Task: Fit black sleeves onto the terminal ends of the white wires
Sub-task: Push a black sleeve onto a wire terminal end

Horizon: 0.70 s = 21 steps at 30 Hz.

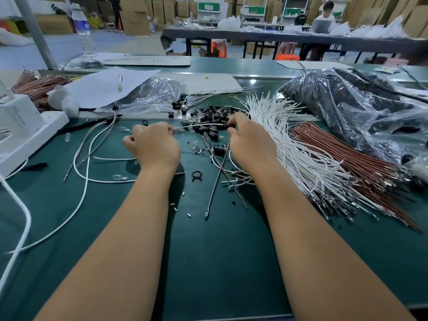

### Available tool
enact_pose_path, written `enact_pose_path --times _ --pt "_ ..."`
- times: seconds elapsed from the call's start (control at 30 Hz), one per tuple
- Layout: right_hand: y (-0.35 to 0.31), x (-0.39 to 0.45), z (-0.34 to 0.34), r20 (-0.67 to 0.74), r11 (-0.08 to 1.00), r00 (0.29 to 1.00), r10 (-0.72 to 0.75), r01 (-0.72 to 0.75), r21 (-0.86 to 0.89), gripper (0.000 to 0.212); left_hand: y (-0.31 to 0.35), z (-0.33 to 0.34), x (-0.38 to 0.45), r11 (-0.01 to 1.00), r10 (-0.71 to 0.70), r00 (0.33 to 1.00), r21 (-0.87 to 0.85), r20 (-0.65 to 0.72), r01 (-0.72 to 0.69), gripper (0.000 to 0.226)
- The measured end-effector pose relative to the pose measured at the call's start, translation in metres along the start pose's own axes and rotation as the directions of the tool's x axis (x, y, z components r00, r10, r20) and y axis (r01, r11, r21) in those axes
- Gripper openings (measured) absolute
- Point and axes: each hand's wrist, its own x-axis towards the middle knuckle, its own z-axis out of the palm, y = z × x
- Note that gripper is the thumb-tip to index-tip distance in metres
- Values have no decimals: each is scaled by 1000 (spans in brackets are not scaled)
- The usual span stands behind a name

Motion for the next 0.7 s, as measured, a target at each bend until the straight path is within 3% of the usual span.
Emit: enact_pose_path --times 0.1,0.17,0.23,0.33,0.43,0.5,0.63,0.7 --pt "-4 -1 1 4 999 1000 -29 29 46 12 9 0 -3 982 187 982 -29 -38 -188 38" --pt "-8 -3 2 -4 992 997 -80 80 94 13 20 1 -9 906 407 910 -92 -79 -413 40" --pt "-12 -5 4 -16 986 992 -127 128 109 14 28 2 -13 835 519 848 -147 -107 -530 31" --pt "-9 -5 5 -24 989 991 -129 130 75 14 25 5 -10 863 467 879 -163 -98 -477 24" --pt "-1 -2 6 -17 996 998 -61 62 64 14 11 6 0 958 274 961 -81 -45 -277 25" --pt "0 -2 7 5 997 999 -49 48 67 15 7 6 2 971 225 974 -89 13 -223 27" --pt "-4 -4 7 12 988 994 -105 103 112 18 23 1 -8 842 432 901 -376 43 -386 23" --pt "-6 -4 7 27 986 991 -131 128 107 19 30 0 -13 800 461 886 -456 52 -389 19"
